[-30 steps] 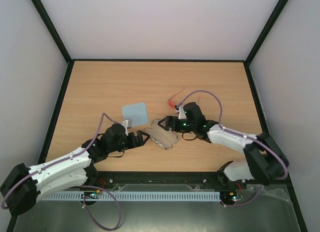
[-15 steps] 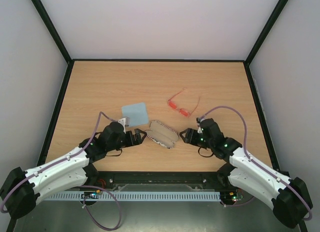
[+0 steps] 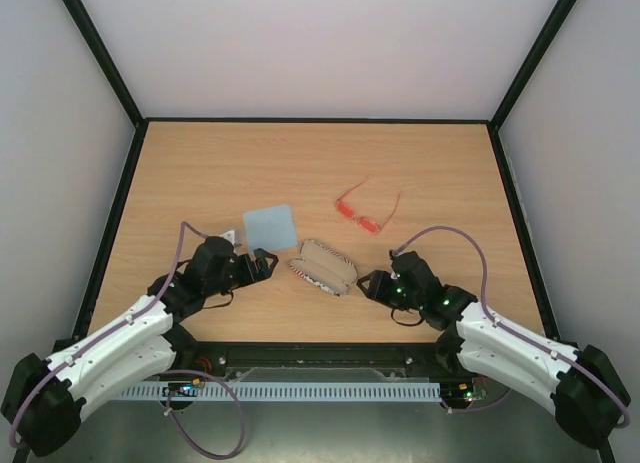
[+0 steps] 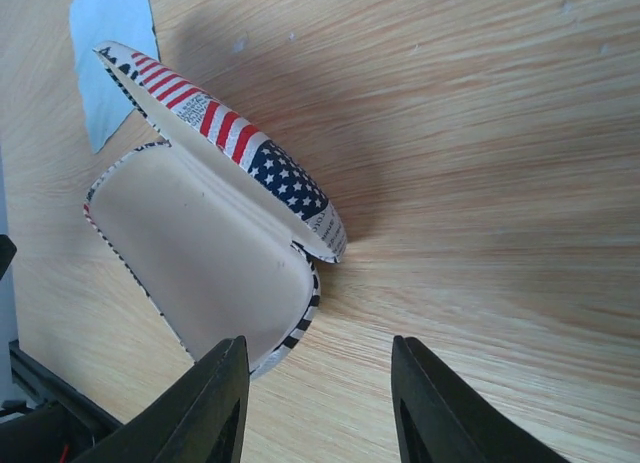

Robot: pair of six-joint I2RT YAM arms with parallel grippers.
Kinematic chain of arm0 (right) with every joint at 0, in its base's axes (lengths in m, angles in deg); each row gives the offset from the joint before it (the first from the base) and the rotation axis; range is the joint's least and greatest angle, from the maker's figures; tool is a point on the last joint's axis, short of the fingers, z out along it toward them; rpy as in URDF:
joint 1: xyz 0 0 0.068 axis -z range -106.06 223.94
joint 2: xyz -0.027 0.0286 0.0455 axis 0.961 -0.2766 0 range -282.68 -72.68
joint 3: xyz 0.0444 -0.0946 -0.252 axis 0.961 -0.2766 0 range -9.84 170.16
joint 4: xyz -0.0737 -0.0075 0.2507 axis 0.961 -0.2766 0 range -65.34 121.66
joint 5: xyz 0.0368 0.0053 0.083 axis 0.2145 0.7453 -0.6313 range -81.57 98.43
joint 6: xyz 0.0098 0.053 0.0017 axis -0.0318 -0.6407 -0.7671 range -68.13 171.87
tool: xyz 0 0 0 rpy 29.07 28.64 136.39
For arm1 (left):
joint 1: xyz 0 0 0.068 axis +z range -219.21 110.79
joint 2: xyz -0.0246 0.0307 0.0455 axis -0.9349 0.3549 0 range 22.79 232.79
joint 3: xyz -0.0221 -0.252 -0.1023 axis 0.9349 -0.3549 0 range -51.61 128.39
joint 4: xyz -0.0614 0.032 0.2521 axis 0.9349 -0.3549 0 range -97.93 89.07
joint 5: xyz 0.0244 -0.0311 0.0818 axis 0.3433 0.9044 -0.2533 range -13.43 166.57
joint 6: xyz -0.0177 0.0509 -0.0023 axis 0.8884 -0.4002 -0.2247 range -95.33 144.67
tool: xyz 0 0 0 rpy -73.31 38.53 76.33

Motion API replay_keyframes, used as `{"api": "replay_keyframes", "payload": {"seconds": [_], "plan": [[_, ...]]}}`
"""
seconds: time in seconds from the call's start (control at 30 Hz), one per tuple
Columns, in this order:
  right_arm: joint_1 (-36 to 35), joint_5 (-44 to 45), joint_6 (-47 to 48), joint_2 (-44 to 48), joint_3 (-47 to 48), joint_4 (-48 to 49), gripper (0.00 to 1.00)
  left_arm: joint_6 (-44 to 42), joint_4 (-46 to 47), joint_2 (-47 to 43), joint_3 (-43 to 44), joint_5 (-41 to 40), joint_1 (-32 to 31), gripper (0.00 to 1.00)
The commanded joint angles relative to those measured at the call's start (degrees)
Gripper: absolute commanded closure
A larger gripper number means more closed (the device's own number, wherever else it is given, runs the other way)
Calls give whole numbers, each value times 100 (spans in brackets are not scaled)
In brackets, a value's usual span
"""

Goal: Organize the sunglasses
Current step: Place the sunglasses case at the center of the board, then move the sunglasses case at the center of the board.

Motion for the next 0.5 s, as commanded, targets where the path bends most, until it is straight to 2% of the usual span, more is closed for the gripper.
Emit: {"api": "replay_keyframes", "payload": {"seconds": [0.0, 0.07, 0.17, 0.47], "plan": [[-309, 336, -372, -334, -83, 608, 59, -178, -87, 85, -32, 244, 149, 1], [-418, 446, -432, -478, -90, 728, 60, -176, 37, 153, -80, 302, 177, 1], [-514, 572, -477, -676, -80, 842, 60, -153, 276, 299, -140, 448, 203, 9], [-612, 777, -495, -1402, 22, 1337, 58, -92, 950, 838, -230, 748, 202, 44]]}}
